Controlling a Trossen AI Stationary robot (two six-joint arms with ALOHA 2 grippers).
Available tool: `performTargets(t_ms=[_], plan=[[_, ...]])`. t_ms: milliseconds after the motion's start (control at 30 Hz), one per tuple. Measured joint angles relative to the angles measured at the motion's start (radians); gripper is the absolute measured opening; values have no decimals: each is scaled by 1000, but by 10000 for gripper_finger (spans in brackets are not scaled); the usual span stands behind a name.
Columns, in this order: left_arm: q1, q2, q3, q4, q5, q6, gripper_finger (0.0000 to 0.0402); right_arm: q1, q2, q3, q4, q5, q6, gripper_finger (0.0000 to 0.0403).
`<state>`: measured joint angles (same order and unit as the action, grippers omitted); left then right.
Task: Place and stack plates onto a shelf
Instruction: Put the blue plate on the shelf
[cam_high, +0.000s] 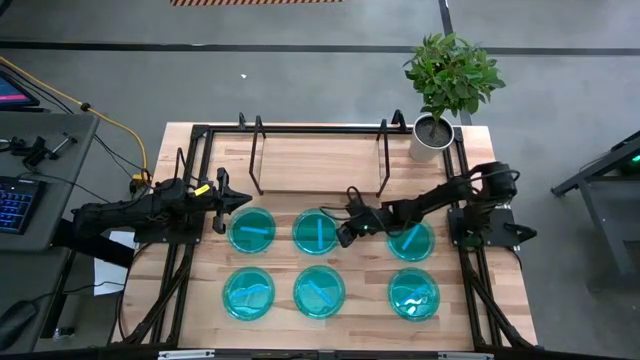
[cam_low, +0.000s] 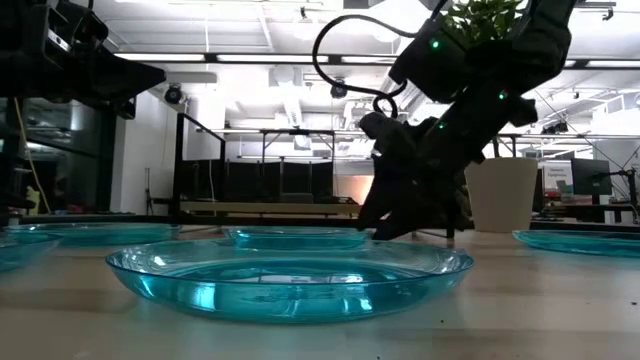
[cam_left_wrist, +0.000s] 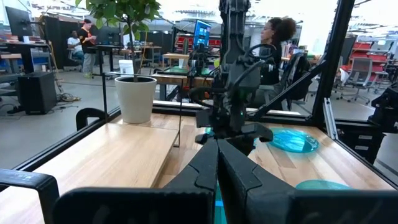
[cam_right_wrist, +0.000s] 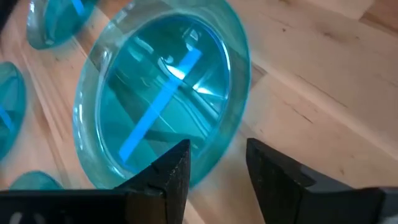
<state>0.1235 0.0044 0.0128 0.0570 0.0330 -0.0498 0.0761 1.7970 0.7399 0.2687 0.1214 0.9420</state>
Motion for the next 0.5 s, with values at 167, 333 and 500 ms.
performTargets(t_ms=[167,333,500], plan=[[0,0,0,0,0,0,0,0,28,1,64,18,3,154],[0,0,0,-1,0,0,0,1,61,2,106,39,0,148],[0,0,0,-1,0,0,0,2,102,4,133,93,-2,100]])
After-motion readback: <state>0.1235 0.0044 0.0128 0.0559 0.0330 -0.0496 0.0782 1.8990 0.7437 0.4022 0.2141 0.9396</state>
